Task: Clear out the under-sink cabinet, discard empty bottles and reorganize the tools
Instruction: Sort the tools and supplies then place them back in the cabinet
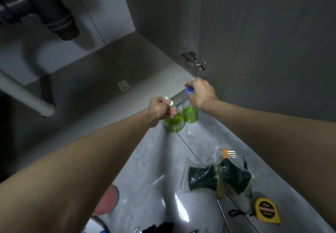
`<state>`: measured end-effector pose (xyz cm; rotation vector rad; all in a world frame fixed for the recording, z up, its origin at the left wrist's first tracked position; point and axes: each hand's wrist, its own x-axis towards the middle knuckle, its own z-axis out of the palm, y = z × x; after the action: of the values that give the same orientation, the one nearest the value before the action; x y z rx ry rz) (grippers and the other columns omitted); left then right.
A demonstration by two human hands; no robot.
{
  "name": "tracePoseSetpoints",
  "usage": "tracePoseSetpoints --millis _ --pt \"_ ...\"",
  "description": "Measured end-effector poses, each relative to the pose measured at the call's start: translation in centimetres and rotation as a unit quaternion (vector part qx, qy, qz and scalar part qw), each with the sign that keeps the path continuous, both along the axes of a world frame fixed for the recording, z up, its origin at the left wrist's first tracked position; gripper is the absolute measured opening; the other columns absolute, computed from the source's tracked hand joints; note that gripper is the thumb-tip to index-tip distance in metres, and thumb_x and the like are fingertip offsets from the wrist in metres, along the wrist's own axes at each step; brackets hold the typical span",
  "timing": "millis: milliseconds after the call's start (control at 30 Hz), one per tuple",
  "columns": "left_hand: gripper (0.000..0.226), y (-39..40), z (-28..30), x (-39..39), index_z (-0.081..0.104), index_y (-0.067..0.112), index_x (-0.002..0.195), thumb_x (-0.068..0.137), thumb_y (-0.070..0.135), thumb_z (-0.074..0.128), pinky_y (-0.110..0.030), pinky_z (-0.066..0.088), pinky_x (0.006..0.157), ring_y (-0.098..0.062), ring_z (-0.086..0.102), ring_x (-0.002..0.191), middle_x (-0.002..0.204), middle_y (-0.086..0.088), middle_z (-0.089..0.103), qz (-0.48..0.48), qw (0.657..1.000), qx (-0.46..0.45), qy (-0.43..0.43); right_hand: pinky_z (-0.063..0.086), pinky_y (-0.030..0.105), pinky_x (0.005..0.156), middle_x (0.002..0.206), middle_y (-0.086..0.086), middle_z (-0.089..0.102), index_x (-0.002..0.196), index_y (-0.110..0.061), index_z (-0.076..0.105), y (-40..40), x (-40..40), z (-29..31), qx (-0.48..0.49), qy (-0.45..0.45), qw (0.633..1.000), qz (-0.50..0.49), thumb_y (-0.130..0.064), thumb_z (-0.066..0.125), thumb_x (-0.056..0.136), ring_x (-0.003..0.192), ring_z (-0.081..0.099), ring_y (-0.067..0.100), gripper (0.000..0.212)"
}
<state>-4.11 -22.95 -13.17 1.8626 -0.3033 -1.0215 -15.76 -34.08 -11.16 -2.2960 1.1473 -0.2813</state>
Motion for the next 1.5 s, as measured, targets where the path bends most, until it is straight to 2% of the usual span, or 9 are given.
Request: tracePoseSetpoints --millis 233,333,500,600,700,900,1067,1367,1500 --pt "0.014 0.9 1.6 0.0 0.053 0.01 0.113 0.104 0.019 0.05 -0.031 0.053 0.063 -0.027 0.066 0.076 0.105 -0.02 0.072 -0.048 0.998 0.026 0.005 0.044 0.04 0.103 0.142 0.01 0.051 0.145 -0.021 0.053 0.3 -0.1 0.4 -0.007 0.03 0.999 0.02 -0.013 0.053 0.091 0.13 0.048 0.034 0.054" --pt "0.051 2.5 2.8 0.1 0.032 0.019 0.144 0.1 0.013 0.056 -0.031 0.048 0.066 -0.028 0.062 0.082 0.11 -0.019 0.069 -0.105 0.992 0.059 -0.048 0.047 0.041 0.097 0.136 0.013 0.052 0.134 -0.013 0.057 0.6 -0.7 0.9 -0.008 0.056 0.998 0.034 -0.015 0.052 0.091 0.124 0.05 0.037 0.044" --pt "0.044 7.9 4.8 1.2 0.042 0.013 0.138 0.096 0.007 0.054 -0.031 0.046 0.06 -0.028 0.062 0.072 0.102 -0.021 0.068 -0.14 0.975 0.107 -0.138 0.044 0.043 0.098 0.139 0.013 0.044 0.135 -0.008 0.05 1.7 -1.7 1.8 -0.056 0.071 0.995 0.043 -0.016 0.052 0.092 0.127 0.041 0.033 0.044" --pt "0.021 13.5 6.1 3.2 0.065 0.012 0.111 0.092 0.015 0.057 -0.039 0.054 0.08 -0.035 0.067 0.094 0.104 -0.018 0.071 -0.266 0.888 0.224 -0.301 0.043 0.044 0.101 0.138 0.01 0.044 0.14 -0.009 0.048 3.4 -1.7 2.4 -0.131 0.015 0.987 0.087 -0.007 0.053 0.086 0.125 0.041 0.032 0.054" --pt "0.024 19.9 7.0 4.3 0.07 0.019 0.101 0.088 0.036 0.058 -0.035 0.052 0.078 -0.026 0.064 0.092 0.101 -0.006 0.069 -0.343 0.776 0.369 -0.38 0.045 0.043 0.094 0.127 0.008 0.054 0.133 -0.012 0.057 6.3 -1.5 2.6 -0.181 -0.04 0.971 0.151 -0.005 0.053 0.084 0.117 0.048 0.032 0.049" --pt "0.059 29.3 6.4 4.2 0.071 0.021 0.074 0.084 0.075 0.049 -0.029 0.048 0.081 -0.011 0.061 0.081 0.072 0.011 0.066 -0.358 0.718 0.542 -0.249 0.044 0.034 0.076 0.119 0.0 0.054 0.122 -0.02 0.06 13.1 -0.6 1.8 -0.125 -0.017 0.956 0.266 -0.009 0.051 0.086 0.117 0.05 0.022 0.039" --pt "0.033 32.5 4.3 2.4 0.067 0.012 0.079 0.094 0.037 0.053 -0.018 0.049 0.049 -0.013 0.07 0.058 0.061 0.0 0.071 -0.267 0.802 0.479 -0.238 0.045 0.034 0.093 0.126 -0.001 0.058 0.122 -0.024 0.063 16.9 0.5 1.2 -0.063 0.055 0.944 0.32 -0.016 0.052 0.089 0.121 0.052 0.021 0.036" --pt "0.018 25.5 4.5 -0.3 0.063 0.021 0.098 0.086 0.035 0.061 -0.028 0.038 0.067 -0.027 0.062 0.097 0.103 -0.002 0.067 -0.401 0.746 0.248 -0.47 0.048 0.034 0.095 0.132 0.003 0.063 0.122 -0.029 0.063 18.8 -2.8 -2.1 0.057 0.189 0.932 0.305 -0.02 0.049 0.088 0.119 0.058 0.027 0.037" --pt "0.011 23.4 3.8 -1.9 0.066 0.022 0.097 0.089 0.023 0.058 -0.029 0.036 0.066 -0.028 0.061 0.096 0.102 -0.001 0.064 -0.383 0.764 0.161 -0.494 0.041 0.032 0.075 0.121 0.005 0.065 0.12 -0.026 0.054 19.2 -5.6 -3.5 0.082 0.209 0.927 0.299 -0.035 0.054 0.085 0.112 0.06 0.03 0.037"
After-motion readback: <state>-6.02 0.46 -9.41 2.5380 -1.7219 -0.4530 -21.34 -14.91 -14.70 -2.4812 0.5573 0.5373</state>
